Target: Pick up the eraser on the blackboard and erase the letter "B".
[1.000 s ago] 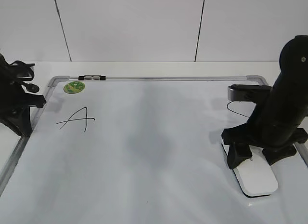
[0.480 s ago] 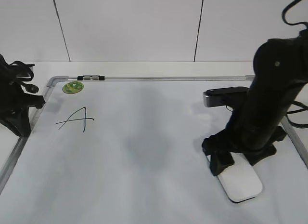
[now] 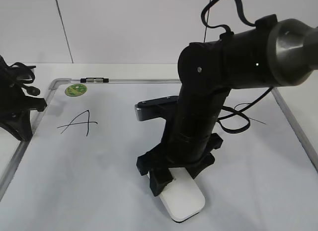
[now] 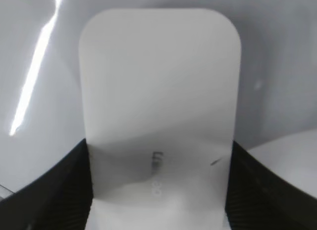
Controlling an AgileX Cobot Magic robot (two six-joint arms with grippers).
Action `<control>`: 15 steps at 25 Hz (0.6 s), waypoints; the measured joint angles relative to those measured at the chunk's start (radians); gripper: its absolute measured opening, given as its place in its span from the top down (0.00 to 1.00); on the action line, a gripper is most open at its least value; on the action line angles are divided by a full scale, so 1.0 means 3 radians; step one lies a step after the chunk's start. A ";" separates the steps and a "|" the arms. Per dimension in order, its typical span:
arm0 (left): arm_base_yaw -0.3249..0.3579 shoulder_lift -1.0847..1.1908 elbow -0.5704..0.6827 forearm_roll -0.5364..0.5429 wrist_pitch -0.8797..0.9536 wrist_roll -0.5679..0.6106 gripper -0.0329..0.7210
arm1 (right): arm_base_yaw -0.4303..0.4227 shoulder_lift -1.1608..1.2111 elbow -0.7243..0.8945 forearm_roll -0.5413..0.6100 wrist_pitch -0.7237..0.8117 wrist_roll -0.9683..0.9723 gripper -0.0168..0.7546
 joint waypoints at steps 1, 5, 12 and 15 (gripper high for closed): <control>0.0000 0.0000 0.0000 0.0000 0.0000 0.0000 0.89 | 0.0015 0.0020 -0.0042 0.0031 0.0008 0.0000 0.29; 0.0000 0.0000 0.0000 -0.0007 0.0001 0.0000 0.89 | 0.0015 0.0012 -0.0089 0.0060 0.0048 0.0000 0.29; 0.0000 0.0000 0.0000 -0.0007 0.0007 0.0000 0.89 | -0.0099 -0.0230 -0.0089 0.0074 0.0124 0.0029 0.29; 0.0000 0.0000 0.0000 -0.0007 0.0007 0.0000 0.89 | -0.0261 -0.0329 -0.0089 0.0074 0.0146 0.0051 0.29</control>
